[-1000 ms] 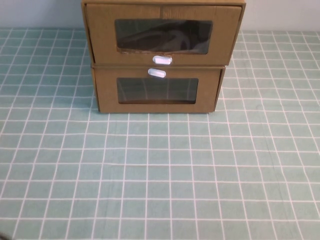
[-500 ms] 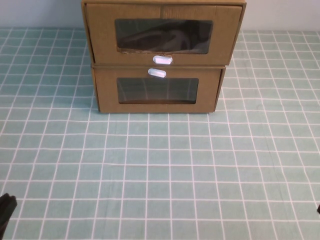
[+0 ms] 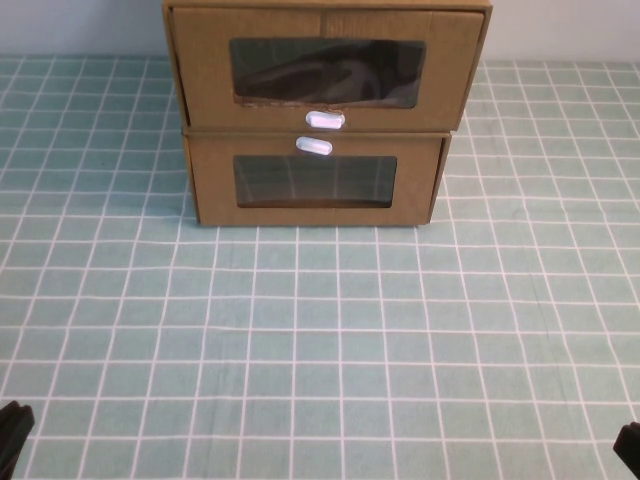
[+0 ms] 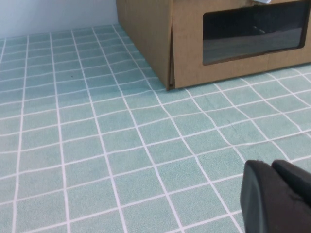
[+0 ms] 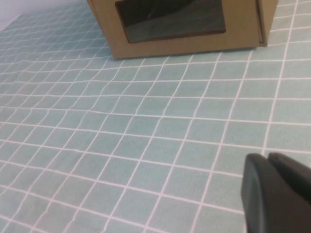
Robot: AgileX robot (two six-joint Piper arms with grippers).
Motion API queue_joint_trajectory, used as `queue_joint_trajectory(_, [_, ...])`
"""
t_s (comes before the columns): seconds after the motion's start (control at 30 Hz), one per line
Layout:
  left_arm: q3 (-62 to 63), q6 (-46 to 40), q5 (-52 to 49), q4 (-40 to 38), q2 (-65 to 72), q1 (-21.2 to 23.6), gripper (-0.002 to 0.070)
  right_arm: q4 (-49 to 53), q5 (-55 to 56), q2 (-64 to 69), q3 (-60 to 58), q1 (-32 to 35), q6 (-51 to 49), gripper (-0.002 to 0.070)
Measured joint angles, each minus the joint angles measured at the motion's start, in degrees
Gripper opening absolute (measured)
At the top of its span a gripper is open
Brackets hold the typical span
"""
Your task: Close the shoe box
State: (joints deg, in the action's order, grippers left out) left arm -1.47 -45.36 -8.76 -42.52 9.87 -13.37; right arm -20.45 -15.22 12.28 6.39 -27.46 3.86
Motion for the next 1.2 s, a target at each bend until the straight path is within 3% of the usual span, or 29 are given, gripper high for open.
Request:
queue_joint_trajectory(0.33, [0.0,0.0,0.0,0.1,0.0,0.0,-0.0005,-0.53,0.12,0.0,0.0,0.09,0.0,-0.0011])
queue_joint_trajectory(0.43, [0.0,0.0,0.0,0.1,0.0,0.0,-0.0005,6.53,1.12,-0.3,0.0,0.61,0.65,-0.0011])
queue_joint_trajectory(0.57, [0.0,0.0,0.0,0.1,0.0,0.0,-0.0005,12.54,2.03,-1.56,0.0,7.16,1.3,-0.0011])
queue_joint_trajectory(0.83, [0.0,0.0,0.0,0.1,0.0,0.0,-0.0005,14.05,2.76,-7.71,-3.4,23.67,1.7,-0.0011])
queue_joint_trajectory(1.03, [0.0,0.0,0.0,0.1,0.0,0.0,-0.0005,13.95,7.33,-12.67,-7.83,27.4,1.7,-0.0011])
queue_joint_trajectory(1.2, [0.0,0.0,0.0,0.1,0.0,0.0,-0.0005,13.84,3.26,-12.76,-7.88,27.4,1.7,-0.0011])
